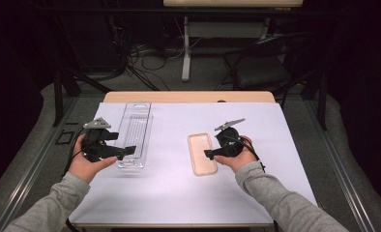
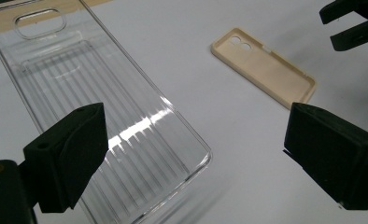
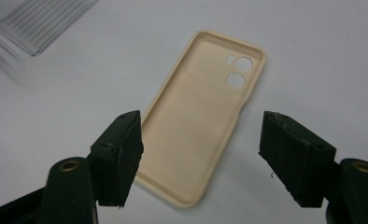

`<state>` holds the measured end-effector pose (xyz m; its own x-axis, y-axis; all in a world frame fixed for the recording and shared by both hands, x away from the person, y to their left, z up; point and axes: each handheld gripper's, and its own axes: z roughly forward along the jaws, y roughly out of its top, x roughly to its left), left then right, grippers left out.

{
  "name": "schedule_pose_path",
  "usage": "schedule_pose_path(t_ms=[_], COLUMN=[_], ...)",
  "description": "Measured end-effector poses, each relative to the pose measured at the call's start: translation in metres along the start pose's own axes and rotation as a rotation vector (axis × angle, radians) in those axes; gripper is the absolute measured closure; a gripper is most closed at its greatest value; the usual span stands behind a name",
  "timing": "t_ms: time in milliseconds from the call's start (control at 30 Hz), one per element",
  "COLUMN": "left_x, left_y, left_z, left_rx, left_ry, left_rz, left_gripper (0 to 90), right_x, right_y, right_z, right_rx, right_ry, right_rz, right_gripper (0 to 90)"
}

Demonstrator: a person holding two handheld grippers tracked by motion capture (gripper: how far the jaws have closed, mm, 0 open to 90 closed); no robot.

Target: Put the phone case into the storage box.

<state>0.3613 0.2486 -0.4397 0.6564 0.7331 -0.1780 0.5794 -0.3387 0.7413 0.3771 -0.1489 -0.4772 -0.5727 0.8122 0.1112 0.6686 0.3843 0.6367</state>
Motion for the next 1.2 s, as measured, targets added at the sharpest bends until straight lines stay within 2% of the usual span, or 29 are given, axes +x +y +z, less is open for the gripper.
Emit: schedule_pose_path(t_ms=[133, 300, 367, 500, 633, 700, 800, 967, 1067, 1133, 1200], left_x=[0.002, 0.003, 0.004, 0.005, 0.004, 0.004, 0.004, 0.007, 0.009, 0.010, 0.013], left_y=[0.004, 0.008, 0.011, 0.014, 0.019, 0.022, 0.024, 0.027, 0.028, 0.029, 0.030], left_z=[-0.001, -0.001, -0.001, -0.001, -0.001, -0.003, -0.003, -0.002, -0.001, 0.001, 0.003], left_rx=[-0.012, -0.022, -0.014, -0.013, -0.009, -0.004, -0.002, 0.013, 0.013, 0.011, 0.008], left_ry=[-0.005, -0.006, -0.005, -0.001, -0.001, -0.006, 0.003, 0.011, 0.018, 0.019, 0.023], left_rz=[-0.015, -0.032, -0.048, -0.046, -0.055, -0.059, -0.068, -0.070, -0.079, -0.087, -0.103], left_gripper=[6.4, 6.4, 6.4, 6.4, 6.6, 15.1, 15.7, 15.7, 15.7, 15.7, 15.7], right_x=[-0.003, -0.007, -0.008, -0.007, -0.005, -0.001, 0.001, 0.004, 0.003, 0.002, -0.002], right_y=[0.005, 0.010, 0.012, 0.017, 0.021, 0.025, 0.028, 0.032, 0.033, 0.036, 0.039], right_z=[0.002, 0.004, 0.005, 0.006, 0.007, 0.008, 0.009, 0.010, 0.012, 0.014, 0.018], right_rx=[0.014, 0.040, 0.044, 0.055, 0.043, 0.048, 0.054, 0.098, 0.115, 0.119, 0.124], right_ry=[-0.011, 0.000, 0.005, -0.003, 0.021, 0.019, 0.006, -0.017, -0.035, -0.041, -0.031], right_rz=[0.026, 0.079, 0.084, 0.070, 0.065, 0.069, 0.062, 0.115, 0.123, 0.120, 0.140], right_gripper=[30.0, 33.3, 36.1, 38.5, 38.9, 39.0, 39.7, 40.6, 40.7, 43.3, 48.8])
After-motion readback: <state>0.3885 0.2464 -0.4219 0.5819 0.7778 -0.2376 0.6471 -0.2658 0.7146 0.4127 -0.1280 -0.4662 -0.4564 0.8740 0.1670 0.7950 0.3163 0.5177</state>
